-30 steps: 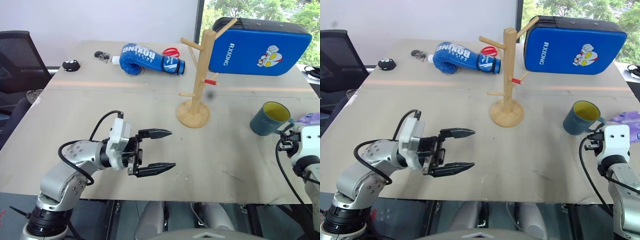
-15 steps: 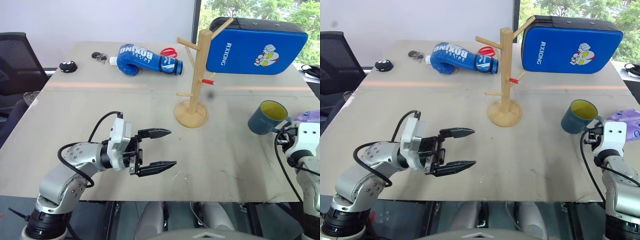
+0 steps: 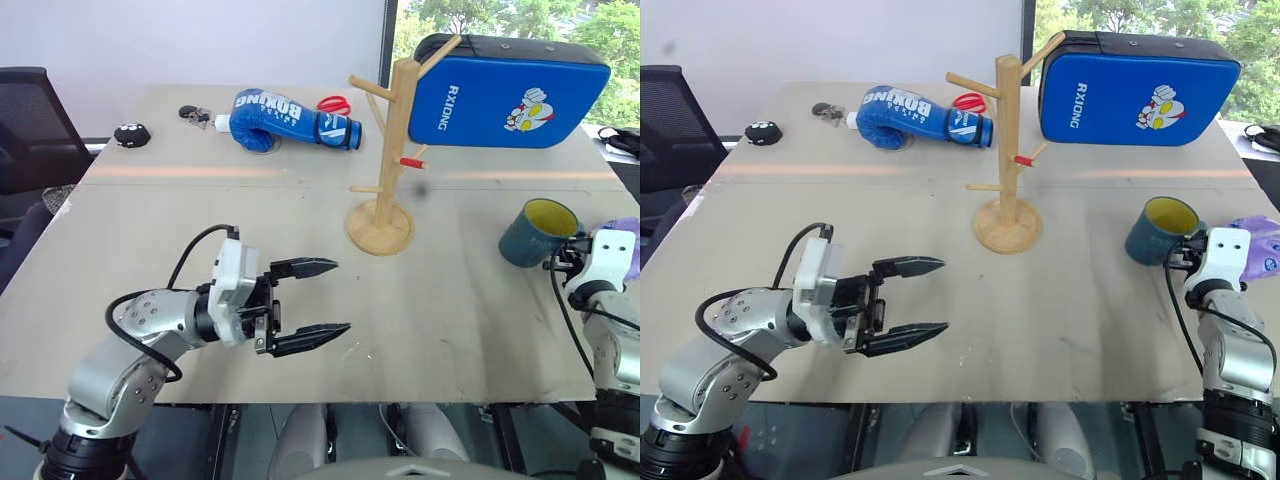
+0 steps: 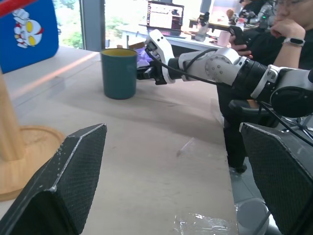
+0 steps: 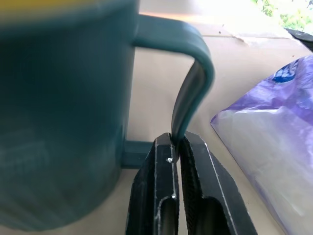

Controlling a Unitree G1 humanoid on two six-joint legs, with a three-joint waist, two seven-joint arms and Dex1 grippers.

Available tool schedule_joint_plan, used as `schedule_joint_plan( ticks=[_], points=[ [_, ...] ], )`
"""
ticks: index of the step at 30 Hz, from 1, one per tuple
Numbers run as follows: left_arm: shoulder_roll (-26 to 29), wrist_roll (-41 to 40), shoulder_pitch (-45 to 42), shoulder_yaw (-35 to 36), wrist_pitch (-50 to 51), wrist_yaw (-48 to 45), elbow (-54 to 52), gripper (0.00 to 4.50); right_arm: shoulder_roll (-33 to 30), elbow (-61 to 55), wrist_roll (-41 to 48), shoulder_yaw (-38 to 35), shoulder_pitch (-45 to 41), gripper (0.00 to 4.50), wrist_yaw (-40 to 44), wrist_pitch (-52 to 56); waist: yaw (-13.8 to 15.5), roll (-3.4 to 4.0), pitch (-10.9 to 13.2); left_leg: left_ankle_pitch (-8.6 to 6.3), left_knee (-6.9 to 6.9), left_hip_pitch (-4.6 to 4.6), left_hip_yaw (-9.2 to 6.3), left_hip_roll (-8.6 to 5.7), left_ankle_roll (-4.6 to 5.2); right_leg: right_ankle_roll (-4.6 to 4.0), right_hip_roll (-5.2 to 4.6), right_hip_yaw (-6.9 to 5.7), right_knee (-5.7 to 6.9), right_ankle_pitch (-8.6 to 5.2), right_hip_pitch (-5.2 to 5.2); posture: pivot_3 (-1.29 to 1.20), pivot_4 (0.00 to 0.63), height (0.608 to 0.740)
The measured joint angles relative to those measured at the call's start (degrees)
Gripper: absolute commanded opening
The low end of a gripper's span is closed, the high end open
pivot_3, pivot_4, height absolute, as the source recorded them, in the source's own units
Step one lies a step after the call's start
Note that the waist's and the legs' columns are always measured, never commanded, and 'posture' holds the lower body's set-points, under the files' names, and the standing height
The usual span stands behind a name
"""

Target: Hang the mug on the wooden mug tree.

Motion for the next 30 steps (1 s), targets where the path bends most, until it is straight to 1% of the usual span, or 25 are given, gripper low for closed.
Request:
schedule_joint_plan(
  ticks=[10,15,19,22,25,28,30],
  points=[
    [0.0,-0.2,0.6,0.0,0.0,0.2,0.0,4.50,-0.1,-0.6,0.5,0.3,0.2,0.02,1.4,-0.5,0.0,0.01,0.0,0.00,-0.01,0.00,0.02,0.01,0.00,0.01,0.01,0.06,0.00,0.01,-0.01,0.00,0.150,0.740],
    [0.0,-0.2,0.5,0.0,0.0,0.2,0.0,4.50,0.0,-4.6,2.6,0.3,1.1,0.02,3.7,-0.5,0.0,0.03,0.0,0.00,-0.01,0.00,0.03,0.01,0.00,0.03,0.01,0.05,0.00,0.02,-0.01,0.00,0.150,0.740],
    [-0.3,-0.4,0.6,0.1,0.0,0.4,0.0,4.50,-0.3,-10.1,5.5,0.8,2.6,0.02,7.8,-1.1,0.0,0.04,0.0,0.00,-0.02,0.00,0.01,0.01,0.00,0.03,0.00,0.04,0.00,0.01,-0.01,0.00,0.150,0.740],
    [-1.9,-1.5,0.7,1.1,0.0,2.1,0.1,4.50,-2.2,-14.5,6.5,2.9,3.7,0.02,11.5,-1.7,0.0,0.04,0.0,0.00,-0.01,0.00,0.01,0.02,0.01,0.04,-0.01,0.04,0.00,0.02,-0.01,0.00,0.150,0.740],
    [-3.9,-1.7,1.5,3.6,-0.7,4.5,0.3,4.50,-4.5,-19.7,7.2,5.2,3.6,0.02,14.2,-1.3,-0.1,0.04,0.0,0.00,-0.01,0.01,0.02,0.02,0.00,0.04,0.00,0.03,0.00,0.02,-0.01,0.00,0.150,0.740],
    [-5.5,-1.9,5.2,6.7,-2.4,4.8,0.8,4.50,-8.1,-24.2,7.5,9.0,0.4,0.02,16.3,1.2,-0.3,0.03,0.0,0.00,-0.02,0.04,0.09,0.04,0.00,0.01,0.01,0.02,0.00,0.00,-0.03,0.00,0.150,0.740],
    [-5.6,-2.5,6.8,7.8,-2.8,4.2,1.1,4.50,-9.2,-26.1,7.7,10.9,-2.5,0.02,16.8,3.1,-0.1,0.03,0.0,0.00,-0.01,0.03,0.06,0.04,0.00,-0.03,0.00,-0.03,0.00,-0.02,-0.03,0.00,0.150,0.740]
  ],
)
